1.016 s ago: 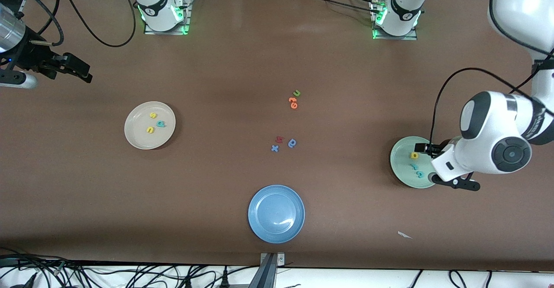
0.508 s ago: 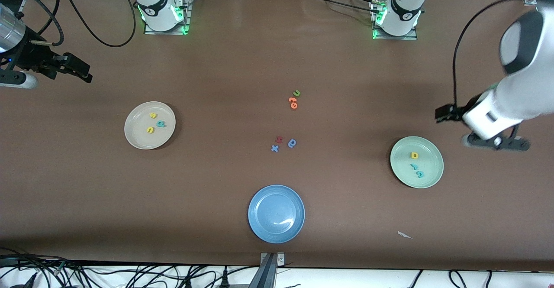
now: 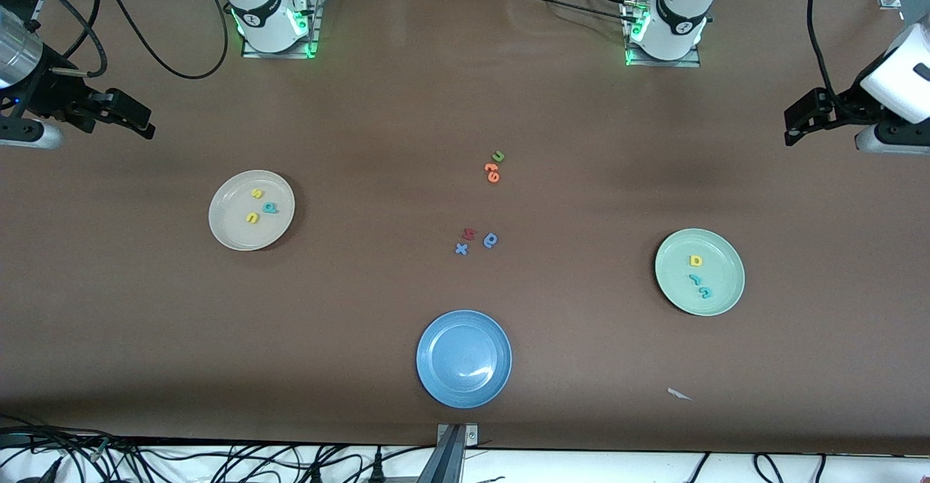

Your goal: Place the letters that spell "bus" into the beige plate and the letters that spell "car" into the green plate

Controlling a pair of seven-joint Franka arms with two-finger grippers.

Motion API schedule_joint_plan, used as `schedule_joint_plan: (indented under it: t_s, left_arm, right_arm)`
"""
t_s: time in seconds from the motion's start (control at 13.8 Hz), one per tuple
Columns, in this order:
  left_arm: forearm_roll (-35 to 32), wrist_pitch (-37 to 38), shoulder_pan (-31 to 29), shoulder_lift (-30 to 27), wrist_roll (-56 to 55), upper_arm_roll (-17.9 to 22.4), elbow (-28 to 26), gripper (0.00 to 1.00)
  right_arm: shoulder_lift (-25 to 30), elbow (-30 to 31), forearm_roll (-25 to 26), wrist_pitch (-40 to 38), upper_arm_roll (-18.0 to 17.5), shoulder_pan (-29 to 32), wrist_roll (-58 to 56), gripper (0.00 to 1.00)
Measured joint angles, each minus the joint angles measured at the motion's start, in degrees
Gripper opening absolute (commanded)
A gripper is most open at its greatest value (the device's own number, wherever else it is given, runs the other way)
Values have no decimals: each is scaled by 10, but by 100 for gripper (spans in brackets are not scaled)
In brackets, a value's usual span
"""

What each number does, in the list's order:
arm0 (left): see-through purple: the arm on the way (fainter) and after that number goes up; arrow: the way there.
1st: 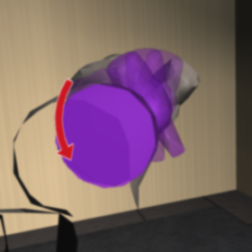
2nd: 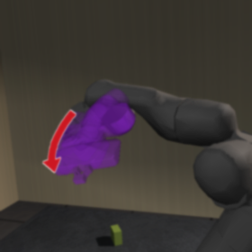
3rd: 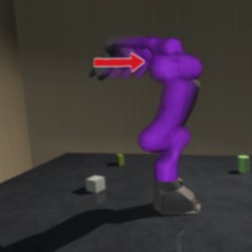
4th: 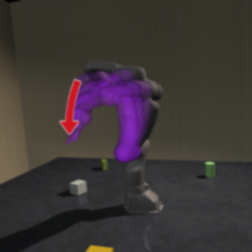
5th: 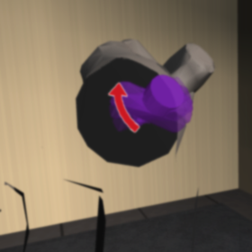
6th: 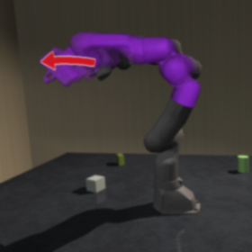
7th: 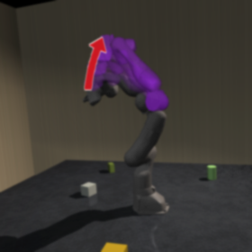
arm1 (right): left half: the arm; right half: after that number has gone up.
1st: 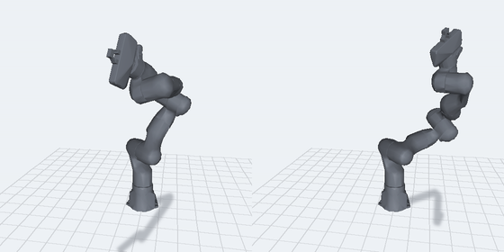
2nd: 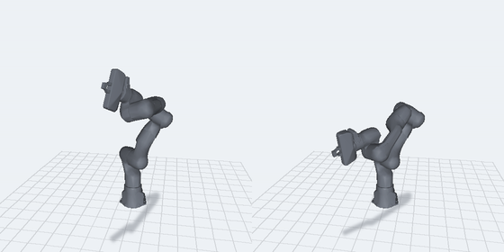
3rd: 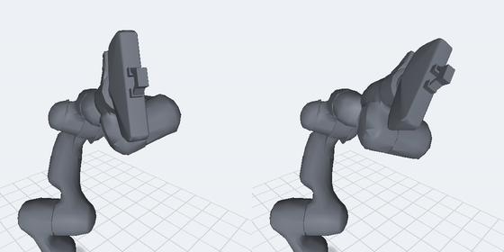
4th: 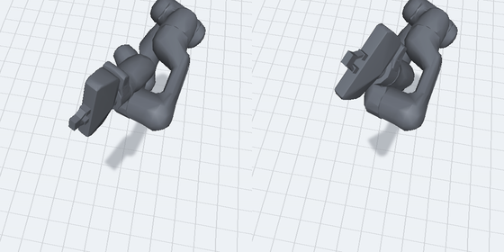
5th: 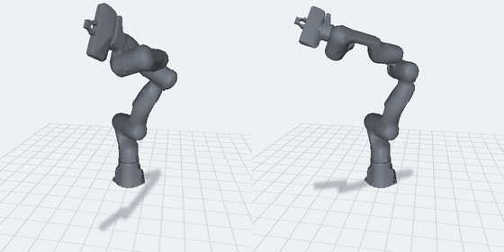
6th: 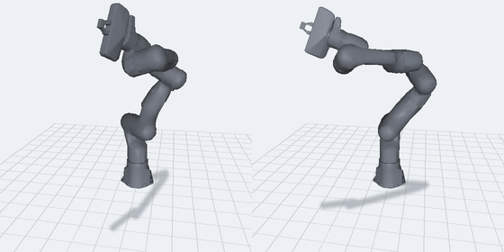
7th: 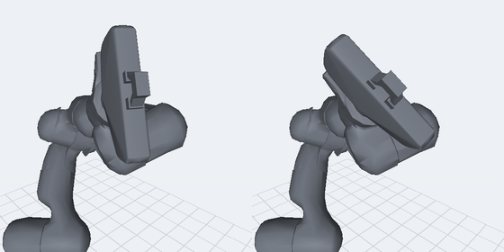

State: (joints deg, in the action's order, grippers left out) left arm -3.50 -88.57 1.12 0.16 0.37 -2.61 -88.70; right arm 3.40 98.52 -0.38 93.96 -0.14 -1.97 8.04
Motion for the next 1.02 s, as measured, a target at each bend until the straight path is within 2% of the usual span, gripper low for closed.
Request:
schedule_joint_plan:
  t_s: [1.02]
  left_arm:
    - [0, -3, 5, -7, 0, 2, -8, 100]
  right_arm:
    - [0, 0, 6, 0, 0, 0, 0, 100]
